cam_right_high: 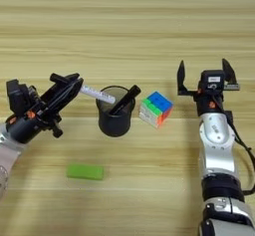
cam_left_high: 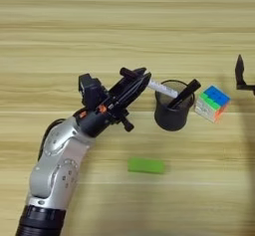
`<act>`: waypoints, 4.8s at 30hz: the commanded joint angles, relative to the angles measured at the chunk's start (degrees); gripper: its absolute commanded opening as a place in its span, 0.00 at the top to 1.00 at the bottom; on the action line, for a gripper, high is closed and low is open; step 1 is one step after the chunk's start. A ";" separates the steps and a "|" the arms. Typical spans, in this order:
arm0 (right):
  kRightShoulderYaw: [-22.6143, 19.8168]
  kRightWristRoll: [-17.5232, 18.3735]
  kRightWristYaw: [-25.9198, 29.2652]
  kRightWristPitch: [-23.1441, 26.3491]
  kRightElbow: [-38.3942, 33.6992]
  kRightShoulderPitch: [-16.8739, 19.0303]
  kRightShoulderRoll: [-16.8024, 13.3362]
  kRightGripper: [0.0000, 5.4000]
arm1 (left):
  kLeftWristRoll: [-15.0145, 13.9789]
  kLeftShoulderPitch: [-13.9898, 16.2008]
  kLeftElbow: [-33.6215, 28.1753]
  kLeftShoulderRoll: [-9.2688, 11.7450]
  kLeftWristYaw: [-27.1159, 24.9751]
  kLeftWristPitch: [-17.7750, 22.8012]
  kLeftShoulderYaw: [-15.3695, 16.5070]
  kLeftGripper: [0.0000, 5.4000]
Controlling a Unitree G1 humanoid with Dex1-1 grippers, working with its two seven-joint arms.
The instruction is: Move the objects on the table
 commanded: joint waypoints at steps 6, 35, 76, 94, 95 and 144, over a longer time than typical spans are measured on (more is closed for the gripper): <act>0.77 0.19 -0.09 -3.06 1.58 -1.40 0.09 0.00 | 6.74 -5.26 1.83 1.89 0.24 -1.82 -1.31 0.87; 1.65 0.49 -0.47 -2.76 -1.88 0.24 1.01 0.00 | 25.98 -16.21 24.40 1.68 1.90 -7.29 -9.98 0.87; 1.48 1.09 0.35 -3.39 -0.34 -0.36 0.62 0.00 | 24.42 -19.59 18.44 -0.18 23.18 -10.49 6.24 0.08; 1.40 5.91 6.00 -5.06 -5.21 0.50 0.30 0.00 | 31.21 -22.68 43.91 1.37 32.41 -24.77 10.15 0.00; 1.60 6.96 7.37 -4.92 -7.27 0.74 -0.04 0.00 | 30.96 -22.96 44.38 1.32 32.36 -24.69 10.42 0.00; 32.92 14.40 64.99 33.26 -46.11 13.38 -25.68 0.00 | 31.10 -23.83 44.35 -0.48 34.71 -24.05 10.43 0.00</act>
